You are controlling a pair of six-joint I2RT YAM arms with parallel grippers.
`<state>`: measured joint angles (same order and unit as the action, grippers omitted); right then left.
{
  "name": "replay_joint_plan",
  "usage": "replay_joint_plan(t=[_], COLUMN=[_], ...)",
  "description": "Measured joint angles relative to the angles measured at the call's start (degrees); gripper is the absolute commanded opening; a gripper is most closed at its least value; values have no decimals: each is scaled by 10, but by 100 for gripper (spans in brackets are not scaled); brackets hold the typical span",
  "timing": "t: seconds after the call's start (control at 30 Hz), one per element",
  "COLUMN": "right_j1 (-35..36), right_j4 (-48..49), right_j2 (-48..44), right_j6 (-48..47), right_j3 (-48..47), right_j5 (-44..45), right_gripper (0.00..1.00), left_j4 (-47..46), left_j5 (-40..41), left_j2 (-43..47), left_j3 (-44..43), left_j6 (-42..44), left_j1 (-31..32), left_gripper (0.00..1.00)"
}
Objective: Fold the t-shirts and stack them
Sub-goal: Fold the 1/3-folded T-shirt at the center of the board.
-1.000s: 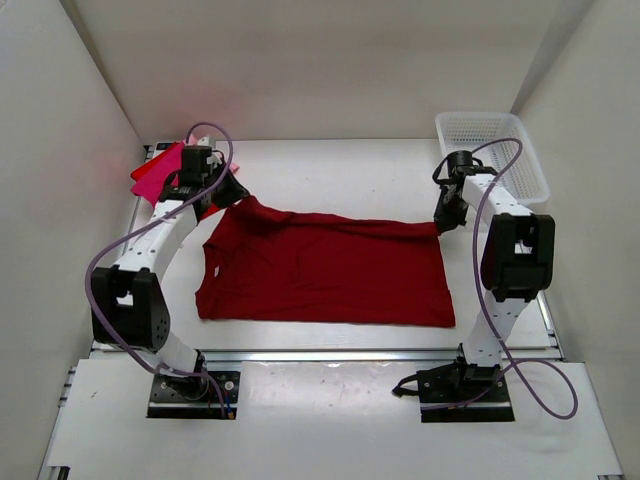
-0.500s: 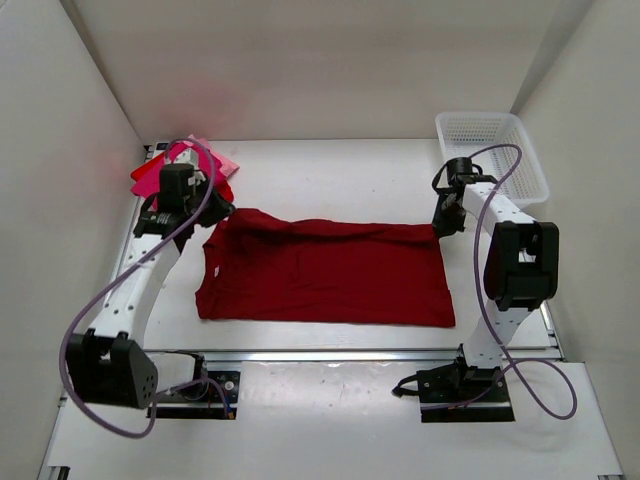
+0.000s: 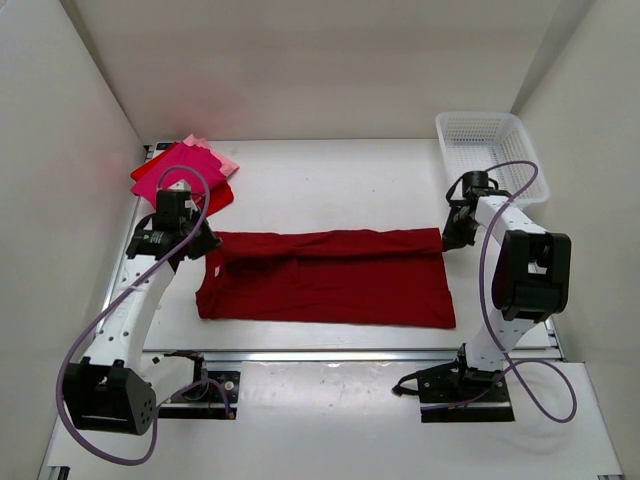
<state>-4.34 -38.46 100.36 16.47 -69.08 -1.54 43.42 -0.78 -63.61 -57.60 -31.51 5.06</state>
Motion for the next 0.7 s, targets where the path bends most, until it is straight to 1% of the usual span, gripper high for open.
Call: replay_joint_plan(t=[0.17, 0.33, 0.6, 0.7], right_j1=[-10, -10, -5, -3], right_j4=[5, 4, 9, 13], right_j2=[-6, -8, -34, -41], right_j6=[0, 0, 0, 1], right_j3=[18, 24, 41, 61], right_j5=[-5, -5, -2, 0], right_gripper=[0, 0, 0, 1], left_j4=[29, 50, 70, 72], left_j5=[14, 14, 19, 19], left_j2=[17, 42, 46, 47], left_j3=[11, 45, 82, 107], left_j6=[2, -5, -17, -23], left_j1=[5, 7, 9, 11], left_gripper=[0, 0, 0, 4])
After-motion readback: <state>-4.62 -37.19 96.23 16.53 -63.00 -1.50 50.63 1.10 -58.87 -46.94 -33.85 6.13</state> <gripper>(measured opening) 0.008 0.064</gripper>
